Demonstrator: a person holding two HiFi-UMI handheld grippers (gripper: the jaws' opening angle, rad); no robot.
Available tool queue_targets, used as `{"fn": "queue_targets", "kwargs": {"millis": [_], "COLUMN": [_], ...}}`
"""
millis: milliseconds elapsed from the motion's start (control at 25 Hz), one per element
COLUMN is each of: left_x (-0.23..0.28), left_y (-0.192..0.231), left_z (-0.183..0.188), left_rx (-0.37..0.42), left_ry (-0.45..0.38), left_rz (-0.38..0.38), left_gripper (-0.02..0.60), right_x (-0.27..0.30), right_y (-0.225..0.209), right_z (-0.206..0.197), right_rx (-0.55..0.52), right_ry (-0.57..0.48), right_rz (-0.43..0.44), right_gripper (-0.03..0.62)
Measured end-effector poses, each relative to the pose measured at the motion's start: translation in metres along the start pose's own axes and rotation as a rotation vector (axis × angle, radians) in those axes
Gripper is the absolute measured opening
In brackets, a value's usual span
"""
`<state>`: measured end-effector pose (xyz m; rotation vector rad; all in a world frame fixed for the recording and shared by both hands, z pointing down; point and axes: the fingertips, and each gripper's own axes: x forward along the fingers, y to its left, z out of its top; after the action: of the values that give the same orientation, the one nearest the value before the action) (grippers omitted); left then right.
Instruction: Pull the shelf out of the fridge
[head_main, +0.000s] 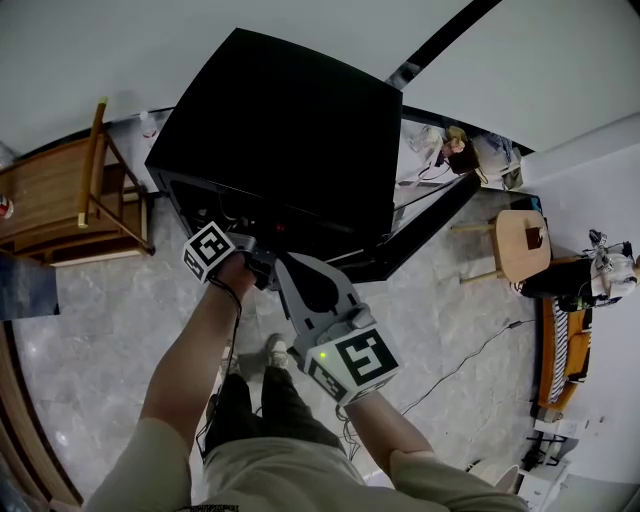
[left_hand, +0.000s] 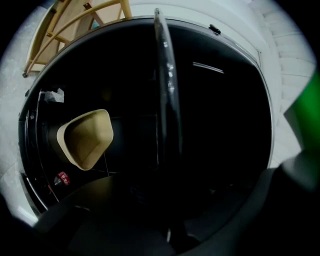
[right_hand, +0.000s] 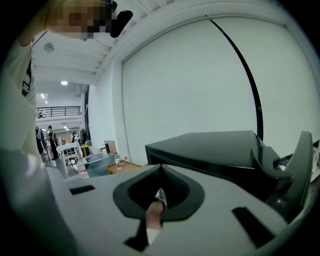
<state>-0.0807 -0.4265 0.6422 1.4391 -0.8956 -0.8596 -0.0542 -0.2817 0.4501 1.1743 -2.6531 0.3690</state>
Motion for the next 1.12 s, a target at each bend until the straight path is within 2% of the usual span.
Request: {"fn": "queue_targets", "kwargs": {"millis": [240, 680, 1120], "left_x": [-0.008, -0.03, -0.052], "left_y": [0.0, -0.002, 0.002], "left_z": [-0.004, -0.011, -0.015], "left_rx": [-0.035, -0.036, -0.046], "left_ry": [-0.012, 0.015, 0.021], "left_rz": [-0.011, -0.04, -0.034], "left_gripper": [0.014, 0.012, 0.012], "right_x": [0.001, -0.002, -0.006], "right_y": [-0.01, -0.022, -0.021], "right_z": [-0.004, 0.004, 0.005], "right_rx": [0.011, -0.021, -0.049], "right_ry": [-0.006, -0.009, -0.014], "right_rz": [-0.033, -0.058, -0.063], "right_gripper": [-0.003, -0.003, -0.003]}}
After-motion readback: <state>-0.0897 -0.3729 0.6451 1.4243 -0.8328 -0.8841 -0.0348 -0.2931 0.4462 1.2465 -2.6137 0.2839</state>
